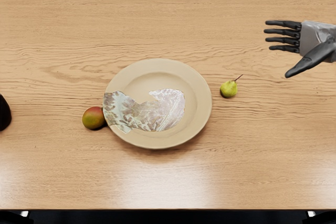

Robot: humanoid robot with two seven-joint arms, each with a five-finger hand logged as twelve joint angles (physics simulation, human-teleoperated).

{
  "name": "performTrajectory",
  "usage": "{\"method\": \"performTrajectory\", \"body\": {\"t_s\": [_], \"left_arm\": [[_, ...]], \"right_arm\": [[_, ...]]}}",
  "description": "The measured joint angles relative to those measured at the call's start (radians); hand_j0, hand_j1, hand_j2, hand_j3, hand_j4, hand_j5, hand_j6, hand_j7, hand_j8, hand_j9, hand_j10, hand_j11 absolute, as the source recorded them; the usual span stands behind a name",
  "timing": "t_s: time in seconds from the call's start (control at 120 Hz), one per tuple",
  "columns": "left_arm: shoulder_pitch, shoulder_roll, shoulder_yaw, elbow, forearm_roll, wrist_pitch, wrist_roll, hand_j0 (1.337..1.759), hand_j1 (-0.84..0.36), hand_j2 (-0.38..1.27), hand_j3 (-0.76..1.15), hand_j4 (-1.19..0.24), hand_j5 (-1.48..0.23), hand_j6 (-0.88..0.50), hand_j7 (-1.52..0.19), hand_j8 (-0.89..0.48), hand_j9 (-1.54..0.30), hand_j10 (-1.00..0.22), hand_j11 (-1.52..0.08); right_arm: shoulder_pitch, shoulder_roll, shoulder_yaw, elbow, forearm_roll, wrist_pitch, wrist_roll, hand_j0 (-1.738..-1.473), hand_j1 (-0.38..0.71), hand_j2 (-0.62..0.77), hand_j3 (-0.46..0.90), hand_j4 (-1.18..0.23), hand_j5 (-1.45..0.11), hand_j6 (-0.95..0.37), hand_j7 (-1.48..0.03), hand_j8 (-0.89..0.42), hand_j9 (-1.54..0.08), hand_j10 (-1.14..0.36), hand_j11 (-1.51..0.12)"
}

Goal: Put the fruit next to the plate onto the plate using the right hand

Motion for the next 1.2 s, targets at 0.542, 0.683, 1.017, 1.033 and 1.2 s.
{"method": "performTrajectory", "body": {"t_s": [0.542,0.683,1.017,1.033,1.2], "left_arm": [[0.000,0.000,0.000,0.000,0.000,0.000,0.000,1.658,0.35,0.00,0.00,0.00,0.00,0.00,0.00,0.00,0.00,0.00,0.00],[0.000,0.000,0.000,0.000,0.000,0.000,0.000,1.658,0.35,0.00,0.00,0.00,0.00,0.00,0.00,0.00,0.00,0.00,0.00],[0.000,0.000,0.000,0.000,0.000,0.000,0.000,1.658,0.35,0.00,0.00,0.00,0.00,0.00,0.00,0.00,0.00,0.00,0.00],[0.000,0.000,0.000,0.000,0.000,0.000,0.000,1.658,0.35,0.00,0.00,0.00,0.00,0.00,0.00,0.00,0.00,0.00,0.00],[0.000,0.000,0.000,0.000,0.000,0.000,0.000,1.658,0.35,0.00,0.00,0.00,0.00,0.00,0.00,0.00,0.00,0.00,0.00]], "right_arm": [[-0.072,0.151,-0.014,-0.031,-0.439,-0.035,0.370,-1.658,-0.32,0.00,0.00,-0.03,-0.04,-0.03,-0.04,-0.03,-0.04,-0.03,-0.04],[-0.090,0.238,-0.022,-0.038,-0.577,-0.138,0.470,-1.658,-0.33,0.00,0.00,-0.02,-0.02,-0.02,-0.02,-0.02,-0.02,-0.02,-0.02],[-0.094,0.325,-0.052,-0.182,-0.629,-0.273,0.573,-1.658,-0.33,0.00,0.00,-0.02,-0.02,-0.02,-0.02,-0.02,-0.02,-0.02,-0.02],[-0.094,0.328,-0.057,-0.196,-0.629,-0.273,0.583,-1.658,-0.33,0.00,0.00,-0.02,-0.02,-0.02,-0.02,-0.02,-0.02,-0.02,-0.02],[-0.092,0.383,-0.080,-0.345,-0.626,-0.206,0.630,-1.658,-0.33,0.00,0.00,-0.02,-0.02,-0.02,-0.02,-0.02,-0.02,-0.02,-0.02]]}}
